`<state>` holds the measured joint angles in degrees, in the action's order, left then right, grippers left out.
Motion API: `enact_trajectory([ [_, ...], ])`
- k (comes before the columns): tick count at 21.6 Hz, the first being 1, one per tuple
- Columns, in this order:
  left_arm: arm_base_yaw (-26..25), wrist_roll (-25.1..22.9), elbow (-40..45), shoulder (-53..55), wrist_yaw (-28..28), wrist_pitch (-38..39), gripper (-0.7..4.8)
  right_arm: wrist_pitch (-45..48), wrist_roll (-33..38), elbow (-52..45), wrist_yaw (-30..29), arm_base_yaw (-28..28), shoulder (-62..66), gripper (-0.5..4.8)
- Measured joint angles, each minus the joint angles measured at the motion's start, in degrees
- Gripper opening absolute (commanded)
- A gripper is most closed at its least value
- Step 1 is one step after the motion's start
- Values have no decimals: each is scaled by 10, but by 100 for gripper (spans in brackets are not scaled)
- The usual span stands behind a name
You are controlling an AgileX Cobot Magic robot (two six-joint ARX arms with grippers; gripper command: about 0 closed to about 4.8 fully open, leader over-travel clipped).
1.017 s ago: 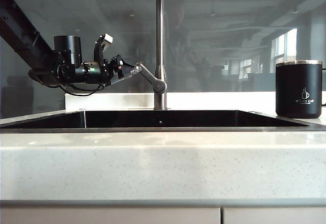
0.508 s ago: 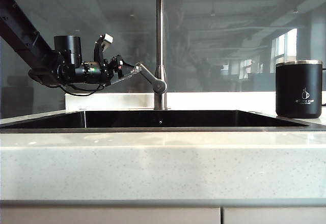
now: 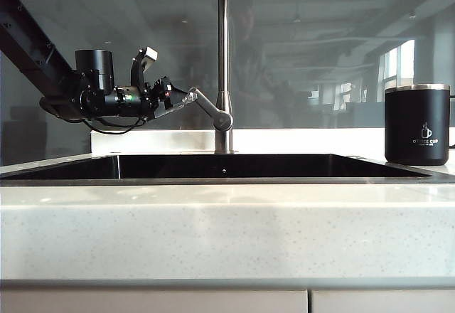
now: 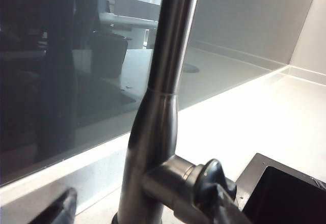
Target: Pick up the mug next to the sink, go to the faucet to get some water, pour the water into the sink, and finally put the mug back to its place.
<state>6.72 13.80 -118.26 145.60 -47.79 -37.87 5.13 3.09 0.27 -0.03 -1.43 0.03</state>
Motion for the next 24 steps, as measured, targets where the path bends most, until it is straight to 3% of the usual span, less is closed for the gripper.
enact_trajectory([
  [24,3,0,0,0,21,-1,336,-4,0,0,0,0,0,-6],
])
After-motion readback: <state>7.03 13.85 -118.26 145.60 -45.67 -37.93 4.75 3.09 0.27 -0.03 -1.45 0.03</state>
